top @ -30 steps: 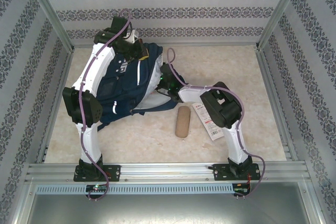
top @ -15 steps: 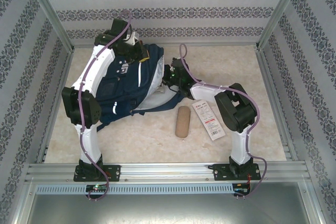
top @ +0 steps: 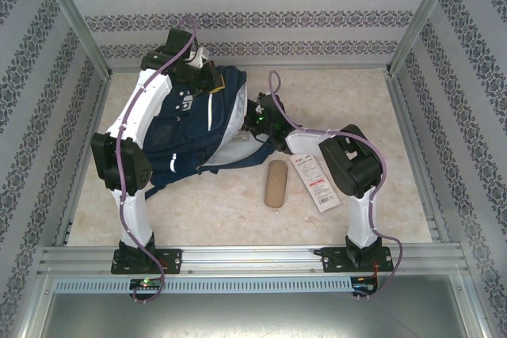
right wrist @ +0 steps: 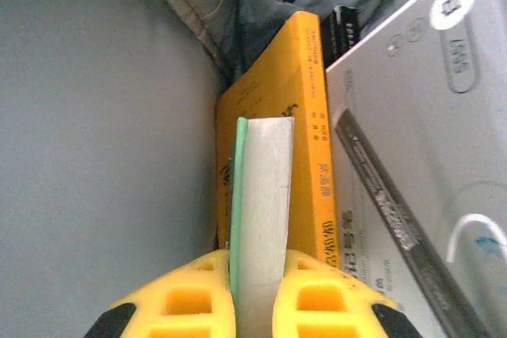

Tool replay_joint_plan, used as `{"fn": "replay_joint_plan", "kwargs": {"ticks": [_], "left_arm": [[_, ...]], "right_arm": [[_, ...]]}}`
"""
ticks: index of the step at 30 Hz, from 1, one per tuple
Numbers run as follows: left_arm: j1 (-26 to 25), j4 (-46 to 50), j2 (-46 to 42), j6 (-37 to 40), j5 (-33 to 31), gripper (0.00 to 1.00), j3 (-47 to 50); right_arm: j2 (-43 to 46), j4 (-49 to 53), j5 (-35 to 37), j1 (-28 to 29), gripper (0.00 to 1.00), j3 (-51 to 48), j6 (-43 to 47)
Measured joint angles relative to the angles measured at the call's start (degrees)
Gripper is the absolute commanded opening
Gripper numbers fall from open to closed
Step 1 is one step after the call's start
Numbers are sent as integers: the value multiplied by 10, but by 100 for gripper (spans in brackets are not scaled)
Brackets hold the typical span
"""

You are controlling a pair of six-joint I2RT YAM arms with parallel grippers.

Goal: Pack books, pencil case, and school supplies into a backpack

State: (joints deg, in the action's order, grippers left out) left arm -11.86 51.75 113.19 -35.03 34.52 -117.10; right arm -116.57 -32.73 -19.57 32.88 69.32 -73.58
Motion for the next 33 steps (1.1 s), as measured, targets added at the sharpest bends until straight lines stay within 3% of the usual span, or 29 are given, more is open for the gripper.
{"fn": "replay_joint_plan", "kwargs": {"ticks": [7,11,12,14,22,28,31,33], "left_arm": [[0,-10,-1,-4,7,0,5],[0,-10,-4,-4,4,0,6],[2,-10,-5,-4,4,0,6],[3,-10,-6,-4,4,0,6],[3,-10,-8,-4,4,0,7],[3,-10,-8,-3,5,0,13],[3,-13,-9,-1,7,0,17],[3,-15,-10,0,9,0,22]], "right_arm": [[-82,10,-9,35,3,121,-7],[-110,16,-13,45,46,141,-20],[-110,22,-14,45,54,140,-17],[-106,29,-12,45,60,138,-9],[-25,177,9,28,68,118,74],[30,223,23,-3,71,79,111],[36,240,24,-15,69,73,124],[36,253,23,-18,60,73,131]]}}
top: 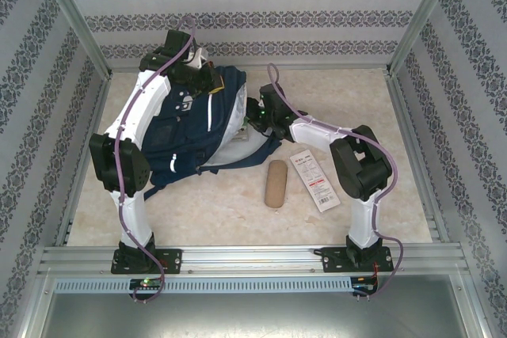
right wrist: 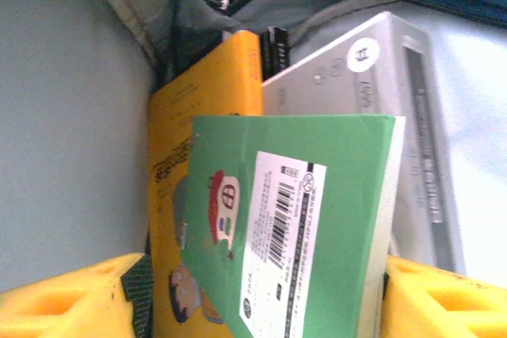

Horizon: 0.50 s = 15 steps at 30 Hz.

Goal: Pack books, pencil case, and school supplies into a backpack

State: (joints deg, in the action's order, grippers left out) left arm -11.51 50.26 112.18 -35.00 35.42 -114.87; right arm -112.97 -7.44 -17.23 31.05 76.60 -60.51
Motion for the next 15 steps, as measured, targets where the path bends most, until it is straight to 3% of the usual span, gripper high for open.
{"fn": "replay_joint_plan", "kwargs": {"ticks": [7,15], "left_arm": [[0,-3,-1,0,2,0,4],[0,-3,-1,0,4,0,4]], "right_arm": [[-7,8,-14,1,0,2,10],[-31,-33,-49,6,0,23,4]]}}
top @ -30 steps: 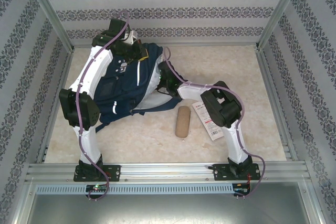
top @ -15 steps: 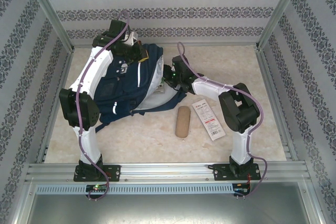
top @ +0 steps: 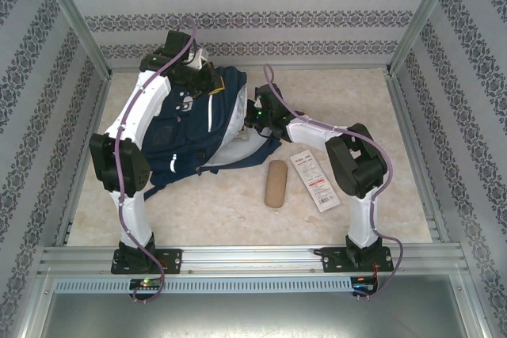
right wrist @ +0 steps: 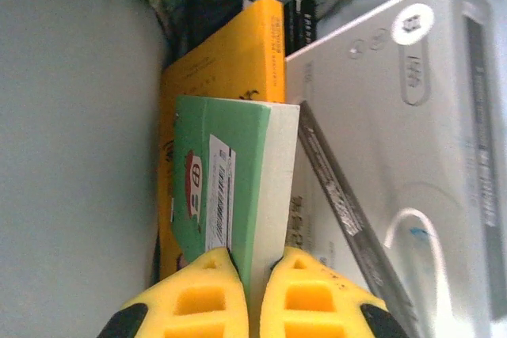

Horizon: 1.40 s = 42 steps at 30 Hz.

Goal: Pack books, pencil case, and school supplies into a backpack

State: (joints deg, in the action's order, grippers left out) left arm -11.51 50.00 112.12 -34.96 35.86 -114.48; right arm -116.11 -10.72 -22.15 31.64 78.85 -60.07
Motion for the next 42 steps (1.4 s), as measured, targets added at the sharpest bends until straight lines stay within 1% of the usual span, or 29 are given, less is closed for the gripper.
{"fn": "replay_joint_plan", "kwargs": {"ticks": [5,6,8,11,13,14,17,21,23,29,33,37,42], "left_arm": [[0,-1,0,0,2,0,0],[0,-2,0,0,2,0,0],[0,-3,0,0,3,0,0],[0,-3,0,2,2,0,0],[0,-3,0,3,2,0,0],[0,-3,0,3,2,0,0],[0,-3,0,4,2,0,0],[0,-3,0,6,2,0,0],[0,-3,0,8,2,0,0],[0,-3,0,13,2,0,0],[0,-3,0,16,4,0,0],[0,-7,-2,18,8,0,10],[0,-20,-9,19,14,0,25]], "right_arm": [[-73,-2,-36,16,0,95,-11],[-86,-2,-41,20,5,111,-14],[-108,0,-50,24,34,132,-19],[-116,10,-54,26,54,137,-18],[-112,27,-48,26,64,136,-7],[-107,38,-42,26,67,134,1],[-80,75,-22,22,71,127,23],[-37,119,3,16,73,118,48],[-21,130,10,11,77,107,54],[-5,149,29,6,76,70,66],[34,163,38,-4,75,24,79],[108,179,48,-28,75,-31,100],[218,226,75,-54,76,-96,141]]}}
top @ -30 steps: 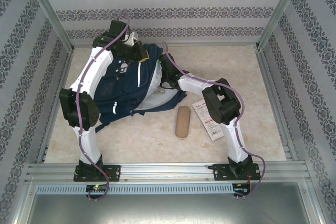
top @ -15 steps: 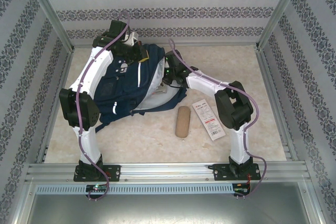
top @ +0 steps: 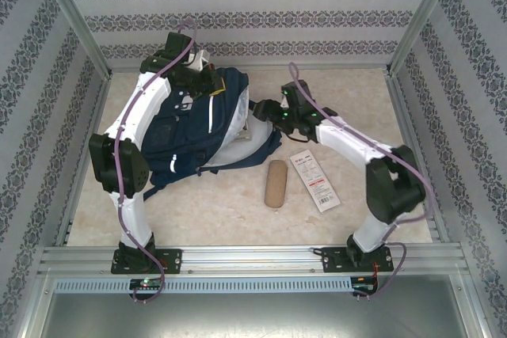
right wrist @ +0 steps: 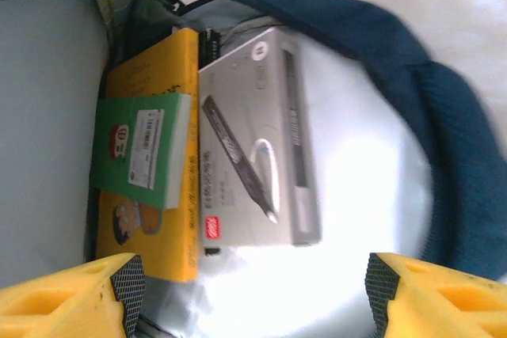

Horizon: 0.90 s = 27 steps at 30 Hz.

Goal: Pack books, pencil case, and school supplies into a backpack

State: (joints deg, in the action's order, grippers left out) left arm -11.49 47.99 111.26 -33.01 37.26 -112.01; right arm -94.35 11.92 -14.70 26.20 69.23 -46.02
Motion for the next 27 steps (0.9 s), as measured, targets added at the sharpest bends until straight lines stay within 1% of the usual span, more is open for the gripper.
{"fn": "replay_joint_plan", "kwargs": {"ticks": [2,5,11,17,24,27], "left_arm": [[0,-2,-1,0,1,0,2],[0,-5,-1,0,1,0,2],[3,-15,-4,0,11,0,12],[8,-24,-11,0,18,0,21],[11,-36,-16,0,27,0,35],[11,-39,-19,0,29,0,39]], "right_arm": [[35,35,15,0,77,-16,17],[67,83,41,15,77,-38,34],[103,142,84,81,80,-124,21],[100,165,110,136,81,-181,-22],[49,170,130,179,80,-181,-58],[29,170,135,186,75,-181,-64]]}}
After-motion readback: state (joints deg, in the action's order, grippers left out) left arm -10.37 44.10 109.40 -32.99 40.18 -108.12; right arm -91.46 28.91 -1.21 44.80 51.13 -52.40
